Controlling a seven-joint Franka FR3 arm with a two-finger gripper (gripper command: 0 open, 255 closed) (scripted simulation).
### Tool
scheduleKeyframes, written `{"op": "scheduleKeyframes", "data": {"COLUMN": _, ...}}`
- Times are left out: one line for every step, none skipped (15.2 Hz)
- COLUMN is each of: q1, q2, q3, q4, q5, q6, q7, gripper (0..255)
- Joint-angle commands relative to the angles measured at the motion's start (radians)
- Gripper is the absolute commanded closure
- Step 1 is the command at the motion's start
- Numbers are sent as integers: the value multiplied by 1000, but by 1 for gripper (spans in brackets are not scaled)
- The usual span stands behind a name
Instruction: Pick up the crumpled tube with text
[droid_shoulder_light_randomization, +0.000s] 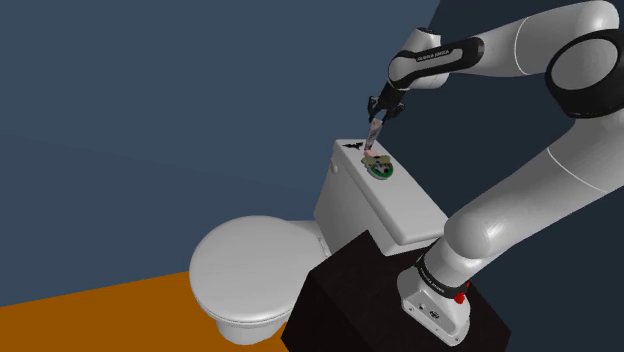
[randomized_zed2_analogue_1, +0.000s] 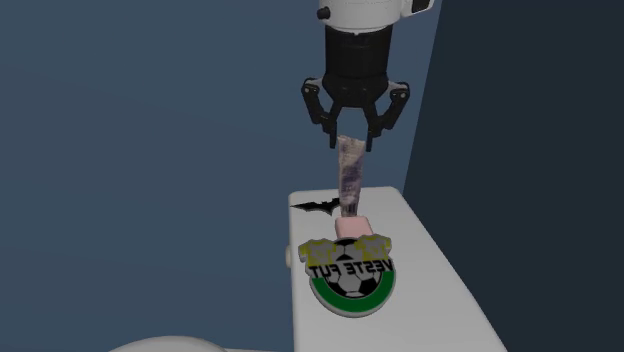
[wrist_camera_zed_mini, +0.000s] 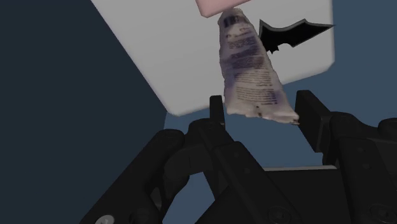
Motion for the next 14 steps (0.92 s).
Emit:
{"op": "scheduleKeyframes", "data": {"q1": 0, "q2": -9, "q3": 1, "q4": 16, "q5": 0, "q6": -25, "q7": -1, "gripper": 255}}
{"op": "scheduleKeyframes", "data": {"q1": 1, "q2": -14, "q3": 2, "q4": 25, "q5": 0, "q6": -39, "q7": -1, "gripper": 255}}
{"op": "scheduleKeyframes", "data": {"q1": 1, "q2": -18, "q3": 2, "q4": 34, "q5": -1, "q6": -52, "q7": -1, "gripper": 255}}
{"op": "scheduleKeyframes", "data": {"q1": 1, "q2": -23, "q3": 3, "q4": 43, "q5": -1, "q6": -66, "q7": -1, "gripper": 255}}
{"op": "scheduleKeyframes", "data": {"q1": 1, "q2": -27, "q3": 4, "q4": 52, "q5": -1, "q6": -79, "q7": -2, "gripper": 255}}
{"op": "scheduleKeyframes", "data": {"q1": 1, "q2": -31, "q3": 4, "q4": 62, "q5": -1, "q6": -93, "q7": -2, "gripper": 255}}
{"op": "scheduleKeyframes", "data": {"q1": 2, "q2": -35, "q3": 5, "q4": 72, "q5": -1, "q6": -107, "q7": -3, "gripper": 255}}
{"op": "scheduleKeyframes", "data": {"q1": 2, "q2": -38, "q3": 5, "q4": 82, "q5": 0, "q6": -120, "q7": -3, "gripper": 255}}
{"op": "scheduleKeyframes", "data": {"q1": 2, "q2": -42, "q3": 6, "q4": 92, "q5": 0, "q6": -134, "q7": -4, "gripper": 255}}
{"op": "scheduleKeyframes", "data": {"q1": 2, "q2": -45, "q3": 7, "q4": 103, "q5": 0, "q6": -147, "q7": -4, "gripper": 255}}
{"op": "scheduleKeyframes", "data": {"q1": 3, "q2": -48, "q3": 7, "q4": 113, "q5": 0, "q6": -161, "q7": -5, "gripper": 255}}
{"op": "scheduleKeyframes", "data": {"q1": 3, "q2": -50, "q3": 8, "q4": 124, "q5": 0, "q6": -174, "q7": -5, "gripper": 255}}
{"op": "scheduleKeyframes", "data": {"q1": 3, "q2": -53, "q3": 8, "q4": 135, "q5": 1, "q6": -188, "q7": -6, "gripper": 255}}
{"op": "scheduleKeyframes", "data": {"q1": 3, "q2": -53, "q3": 8, "q4": 137, "q5": 1, "q6": -190, "q7": -6, "gripper": 255}}
